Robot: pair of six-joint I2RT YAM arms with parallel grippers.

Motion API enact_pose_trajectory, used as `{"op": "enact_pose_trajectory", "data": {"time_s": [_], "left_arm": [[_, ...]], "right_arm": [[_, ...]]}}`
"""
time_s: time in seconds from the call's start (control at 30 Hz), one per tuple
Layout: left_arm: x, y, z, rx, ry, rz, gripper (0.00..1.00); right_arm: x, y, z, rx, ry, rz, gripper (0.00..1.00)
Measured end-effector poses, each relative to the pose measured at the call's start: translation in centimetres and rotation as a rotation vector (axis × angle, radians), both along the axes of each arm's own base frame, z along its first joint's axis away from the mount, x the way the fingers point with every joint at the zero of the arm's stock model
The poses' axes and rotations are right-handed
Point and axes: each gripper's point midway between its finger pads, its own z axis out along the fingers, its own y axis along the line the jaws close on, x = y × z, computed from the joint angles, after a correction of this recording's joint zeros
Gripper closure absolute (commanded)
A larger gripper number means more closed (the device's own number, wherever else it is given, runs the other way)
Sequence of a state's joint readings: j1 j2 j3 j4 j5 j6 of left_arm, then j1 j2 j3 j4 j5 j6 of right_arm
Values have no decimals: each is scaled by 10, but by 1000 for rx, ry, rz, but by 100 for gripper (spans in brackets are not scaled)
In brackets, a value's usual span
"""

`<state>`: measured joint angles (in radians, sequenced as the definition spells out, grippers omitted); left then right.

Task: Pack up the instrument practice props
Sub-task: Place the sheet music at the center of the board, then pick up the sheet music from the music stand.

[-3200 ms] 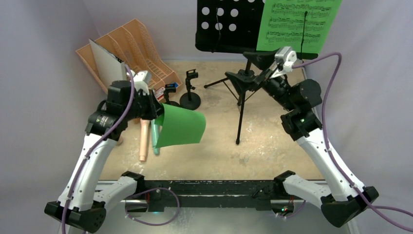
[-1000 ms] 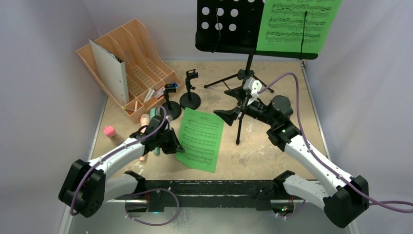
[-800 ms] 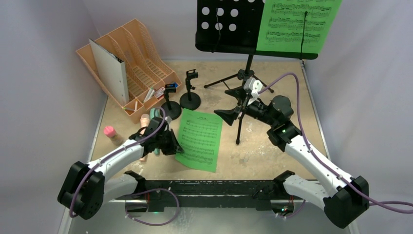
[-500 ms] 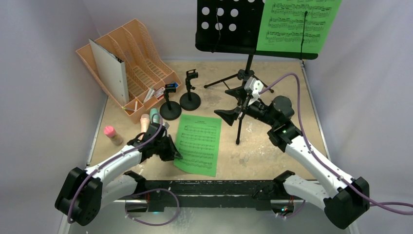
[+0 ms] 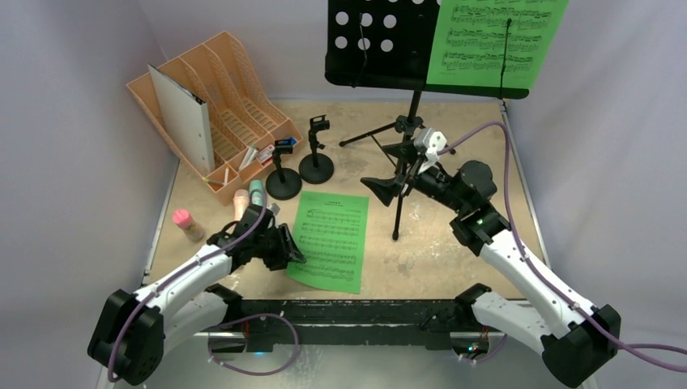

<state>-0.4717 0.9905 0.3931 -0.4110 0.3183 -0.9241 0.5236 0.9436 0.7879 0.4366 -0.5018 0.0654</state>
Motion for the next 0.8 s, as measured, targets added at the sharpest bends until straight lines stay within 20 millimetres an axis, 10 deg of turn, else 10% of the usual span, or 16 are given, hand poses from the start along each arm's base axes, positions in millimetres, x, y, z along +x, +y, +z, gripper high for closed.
{"op": "enact_pose_trajectory", "data": {"time_s": [0.57, 0.8], "left_arm": [[21, 13, 78, 14, -251, 35, 31], [64, 23, 161, 67, -575, 60, 17]], "right_arm": [[-17, -27, 87, 31, -20, -96, 1], [-21, -35, 127, 46, -45, -128, 1]]}}
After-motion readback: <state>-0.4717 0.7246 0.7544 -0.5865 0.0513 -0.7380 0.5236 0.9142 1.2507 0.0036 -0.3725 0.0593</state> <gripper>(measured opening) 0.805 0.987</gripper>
